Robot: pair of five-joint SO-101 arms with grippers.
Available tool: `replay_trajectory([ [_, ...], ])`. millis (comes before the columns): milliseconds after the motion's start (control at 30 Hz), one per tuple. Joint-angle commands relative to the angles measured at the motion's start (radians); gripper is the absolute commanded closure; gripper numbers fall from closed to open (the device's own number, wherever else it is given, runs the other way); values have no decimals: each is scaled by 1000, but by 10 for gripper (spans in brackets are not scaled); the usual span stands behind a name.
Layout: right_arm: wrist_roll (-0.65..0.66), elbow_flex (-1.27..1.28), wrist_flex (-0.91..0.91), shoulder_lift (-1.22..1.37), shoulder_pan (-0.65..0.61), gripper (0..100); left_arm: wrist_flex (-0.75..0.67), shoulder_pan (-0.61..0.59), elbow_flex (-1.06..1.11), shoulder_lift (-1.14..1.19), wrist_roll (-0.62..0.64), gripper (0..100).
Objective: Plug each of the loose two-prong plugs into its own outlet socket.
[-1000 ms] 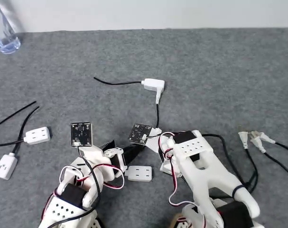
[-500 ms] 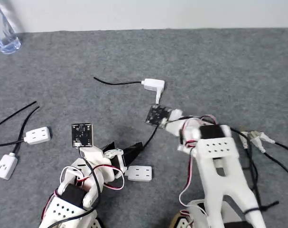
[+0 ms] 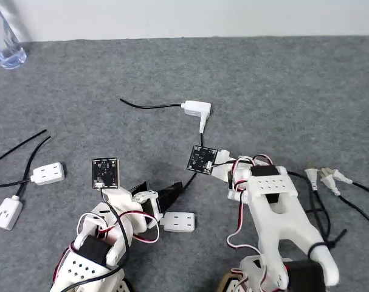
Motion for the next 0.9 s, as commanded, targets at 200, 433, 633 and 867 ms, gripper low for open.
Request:
replay_trajectory([
  [200, 6, 0, 280, -4, 7, 811, -123, 3, 41, -8, -52, 681],
  [433, 3, 0, 311, -4, 5, 856, -117, -3, 41, -8, -52, 681],
  [633, 0, -2, 406, -4, -45, 857, -120, 0, 41, -8, -52, 681],
  [867, -43, -26, 440, -104, -77, 859, -120, -3, 41, -8, -52, 681],
])
